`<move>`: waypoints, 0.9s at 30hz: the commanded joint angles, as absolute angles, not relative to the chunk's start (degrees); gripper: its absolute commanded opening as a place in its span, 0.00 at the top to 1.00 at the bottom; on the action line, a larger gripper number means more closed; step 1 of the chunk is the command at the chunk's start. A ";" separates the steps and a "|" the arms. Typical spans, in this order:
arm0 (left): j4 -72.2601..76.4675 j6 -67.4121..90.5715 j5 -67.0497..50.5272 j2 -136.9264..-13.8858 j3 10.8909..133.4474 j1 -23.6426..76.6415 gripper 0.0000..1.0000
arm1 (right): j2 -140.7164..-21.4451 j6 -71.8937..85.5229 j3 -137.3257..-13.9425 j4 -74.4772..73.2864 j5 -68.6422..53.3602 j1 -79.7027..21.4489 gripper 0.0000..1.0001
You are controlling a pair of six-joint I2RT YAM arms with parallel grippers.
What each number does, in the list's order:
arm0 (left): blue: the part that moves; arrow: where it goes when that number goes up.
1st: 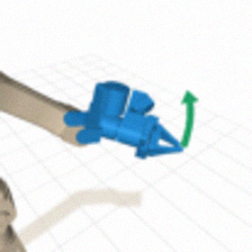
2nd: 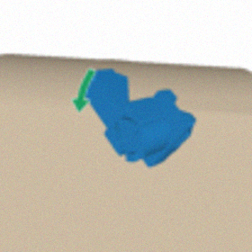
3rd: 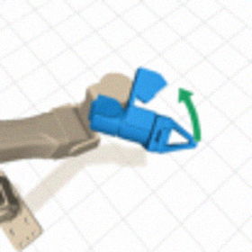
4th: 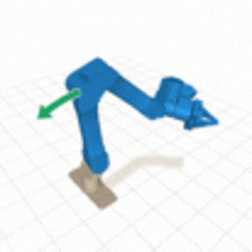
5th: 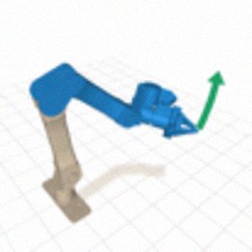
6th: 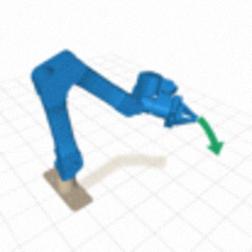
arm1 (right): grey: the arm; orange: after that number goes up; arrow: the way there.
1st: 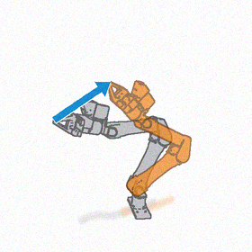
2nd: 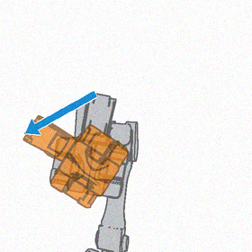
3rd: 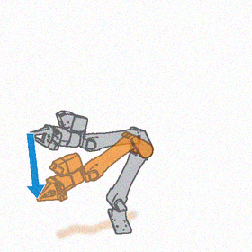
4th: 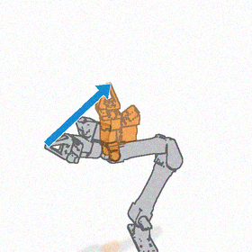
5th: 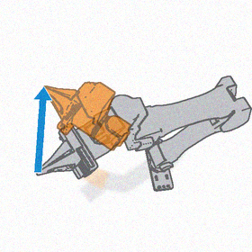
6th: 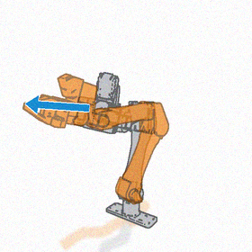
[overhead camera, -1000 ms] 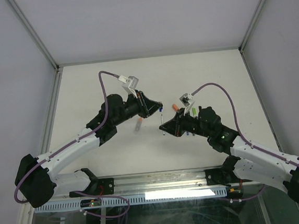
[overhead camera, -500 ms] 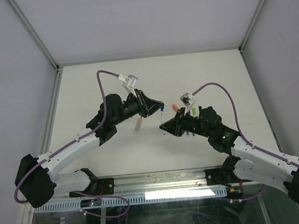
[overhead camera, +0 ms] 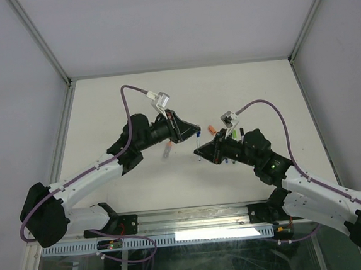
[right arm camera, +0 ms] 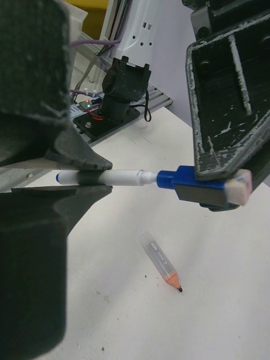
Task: Insert the pens into the pen caps
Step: Insert the pen cap onto the pen.
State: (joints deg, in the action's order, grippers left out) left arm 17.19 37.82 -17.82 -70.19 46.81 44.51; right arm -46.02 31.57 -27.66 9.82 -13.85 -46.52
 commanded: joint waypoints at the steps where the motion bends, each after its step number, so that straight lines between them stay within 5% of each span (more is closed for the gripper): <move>1: 21.79 38.72 -20.08 -70.16 46.20 44.08 1.00 | -44.47 31.10 -29.57 11.48 -12.38 -46.40 1.00; 24: 23.90 40.58 -22.90 -73.01 45.84 44.00 1.00 | -42.64 32.88 -28.59 12.20 -3.57 -46.36 1.00; 27: 22.59 39.80 -22.45 -73.04 46.35 44.11 0.85 | -42.06 32.51 -28.39 12.12 -2.99 -46.34 1.00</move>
State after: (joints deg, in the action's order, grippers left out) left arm 22.26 40.07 -20.12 -73.01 46.02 44.21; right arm -44.16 32.91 -27.64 8.67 -7.38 -46.65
